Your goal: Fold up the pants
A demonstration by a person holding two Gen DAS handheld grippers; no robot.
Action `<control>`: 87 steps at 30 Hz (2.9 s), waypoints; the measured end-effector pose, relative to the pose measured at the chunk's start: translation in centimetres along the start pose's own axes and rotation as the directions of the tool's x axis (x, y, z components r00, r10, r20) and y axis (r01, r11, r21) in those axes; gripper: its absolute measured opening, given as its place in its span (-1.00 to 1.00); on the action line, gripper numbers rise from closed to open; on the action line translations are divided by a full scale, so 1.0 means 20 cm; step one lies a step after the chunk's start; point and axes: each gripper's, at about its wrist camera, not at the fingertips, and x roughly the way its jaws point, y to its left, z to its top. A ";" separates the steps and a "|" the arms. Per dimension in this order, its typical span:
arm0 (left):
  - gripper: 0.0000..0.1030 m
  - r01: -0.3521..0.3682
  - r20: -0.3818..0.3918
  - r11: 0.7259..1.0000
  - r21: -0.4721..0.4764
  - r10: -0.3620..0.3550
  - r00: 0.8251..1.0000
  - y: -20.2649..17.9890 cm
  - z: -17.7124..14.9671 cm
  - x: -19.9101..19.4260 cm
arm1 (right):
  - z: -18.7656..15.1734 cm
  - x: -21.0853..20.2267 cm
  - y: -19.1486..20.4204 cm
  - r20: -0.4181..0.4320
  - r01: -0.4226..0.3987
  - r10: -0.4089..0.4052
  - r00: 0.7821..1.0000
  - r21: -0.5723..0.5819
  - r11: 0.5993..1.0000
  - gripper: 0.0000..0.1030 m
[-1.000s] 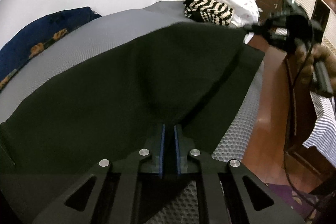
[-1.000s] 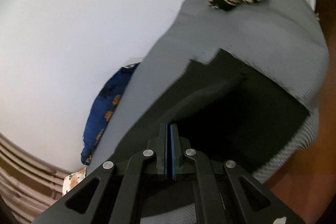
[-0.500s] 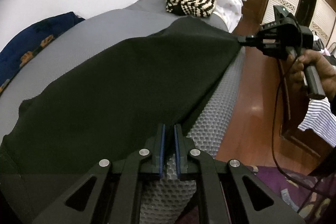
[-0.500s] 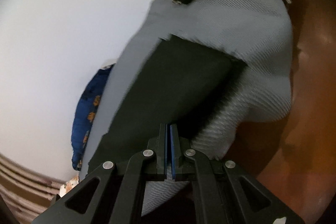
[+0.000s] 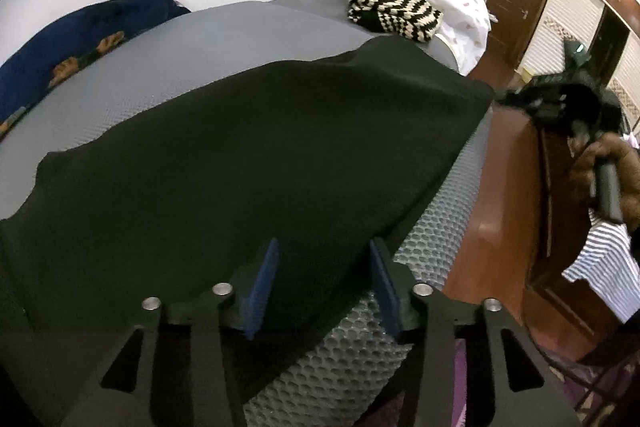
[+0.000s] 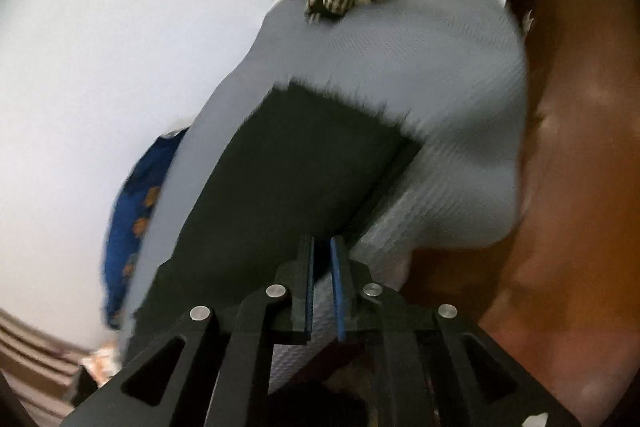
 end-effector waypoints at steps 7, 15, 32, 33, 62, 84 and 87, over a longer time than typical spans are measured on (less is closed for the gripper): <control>0.23 0.002 0.021 1.000 -0.001 -0.002 1.000 0.00 -0.02 -0.03 | 0.08 0.12 0.67 -0.180 -0.203 0.124 0.976 -0.535 0.820 -0.75; 0.23 -0.009 0.020 1.000 -0.001 0.009 1.000 0.02 -0.01 -0.04 | 0.13 0.58 0.99 -0.281 -0.238 -0.066 0.957 -0.898 0.371 -0.55; 0.26 -0.013 -0.015 1.000 -0.010 0.012 1.000 0.04 -0.01 -0.05 | 0.04 0.83 1.03 -0.328 -0.331 -0.375 0.867 -0.942 0.060 -0.97; 0.26 -0.017 -0.011 1.000 -0.008 0.017 1.000 0.04 -0.01 -0.05 | 0.04 0.81 1.03 -0.309 -0.311 -0.367 0.877 -0.949 0.056 -1.00; 0.40 -0.057 -0.038 0.998 -0.012 0.057 0.998 0.06 -0.01 -0.05 | -0.11 0.75 1.09 -0.359 -0.386 -0.373 0.856 -0.922 0.001 -0.81; 0.58 -0.064 -0.031 0.996 -0.054 0.063 0.998 0.11 -0.02 -0.07 | 0.29 0.67 0.88 -0.171 -0.112 -0.091 0.981 -0.883 0.455 -0.37; 0.58 -0.043 -0.020 0.995 -0.088 0.041 0.999 0.13 -0.03 -0.08 | 0.38 0.57 0.75 -0.130 -0.072 -0.055 0.990 -0.800 0.596 -0.33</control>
